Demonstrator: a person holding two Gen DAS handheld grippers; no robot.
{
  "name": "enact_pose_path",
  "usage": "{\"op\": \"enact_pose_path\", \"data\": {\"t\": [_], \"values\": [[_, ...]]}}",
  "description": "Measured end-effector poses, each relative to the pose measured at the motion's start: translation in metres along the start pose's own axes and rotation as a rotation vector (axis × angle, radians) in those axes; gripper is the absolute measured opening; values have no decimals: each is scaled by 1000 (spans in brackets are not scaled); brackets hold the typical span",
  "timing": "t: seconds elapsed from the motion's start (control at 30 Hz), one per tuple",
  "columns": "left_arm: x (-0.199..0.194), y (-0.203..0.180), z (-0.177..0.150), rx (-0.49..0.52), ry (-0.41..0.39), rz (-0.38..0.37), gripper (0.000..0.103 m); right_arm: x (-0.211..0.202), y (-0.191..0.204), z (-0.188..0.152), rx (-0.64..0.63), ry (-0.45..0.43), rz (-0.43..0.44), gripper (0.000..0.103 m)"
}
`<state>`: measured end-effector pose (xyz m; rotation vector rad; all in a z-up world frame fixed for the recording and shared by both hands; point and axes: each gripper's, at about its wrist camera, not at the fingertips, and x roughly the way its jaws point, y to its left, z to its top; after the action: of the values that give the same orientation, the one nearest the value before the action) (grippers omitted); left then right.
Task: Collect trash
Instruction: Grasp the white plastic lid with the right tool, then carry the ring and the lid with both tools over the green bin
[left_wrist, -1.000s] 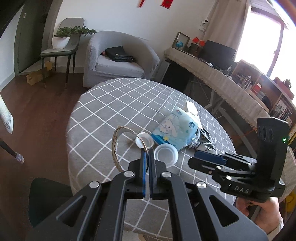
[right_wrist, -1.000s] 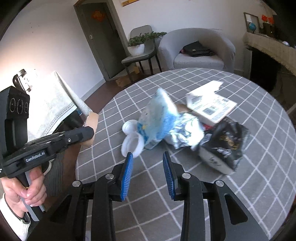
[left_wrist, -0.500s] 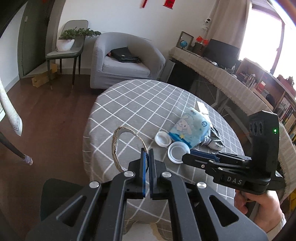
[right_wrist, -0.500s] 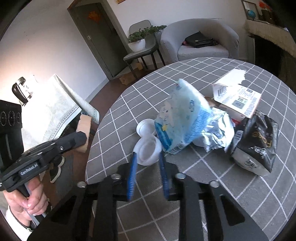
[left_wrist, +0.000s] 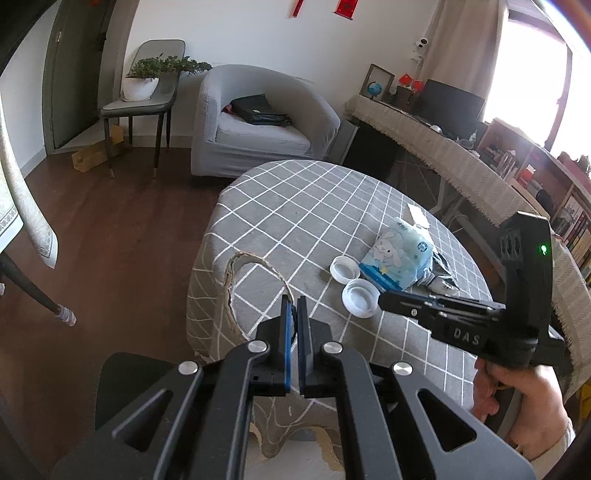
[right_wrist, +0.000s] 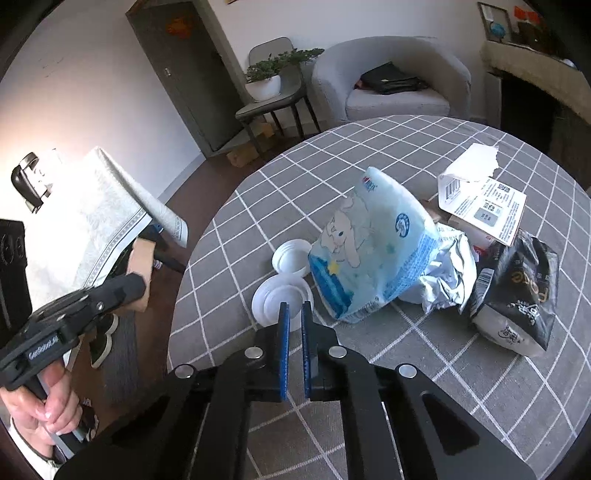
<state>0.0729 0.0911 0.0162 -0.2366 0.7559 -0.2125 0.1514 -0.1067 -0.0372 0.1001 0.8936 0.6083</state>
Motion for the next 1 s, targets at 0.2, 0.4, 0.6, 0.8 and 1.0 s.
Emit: {"op": "enact_pose_path", "data": {"t": [0.2, 0.4, 0.6, 0.8, 1.0], "values": [[-9, 11, -2, 7, -3, 18, 3, 14, 6, 3, -21, 25, -22, 17], [-16, 26, -4, 8, -1, 45, 4, 21, 18, 5, -86, 24, -64, 7], [-16, 42, -9, 1, 24, 72, 4, 21, 31, 7, -124, 5, -42, 7], [-2, 68, -26, -27, 70, 105, 4, 20, 48, 8, -148, -2, -8, 7], [19, 94, -48, -62, 132, 120, 4, 25, 79, 14, -201, -6, 36, 7]]}}
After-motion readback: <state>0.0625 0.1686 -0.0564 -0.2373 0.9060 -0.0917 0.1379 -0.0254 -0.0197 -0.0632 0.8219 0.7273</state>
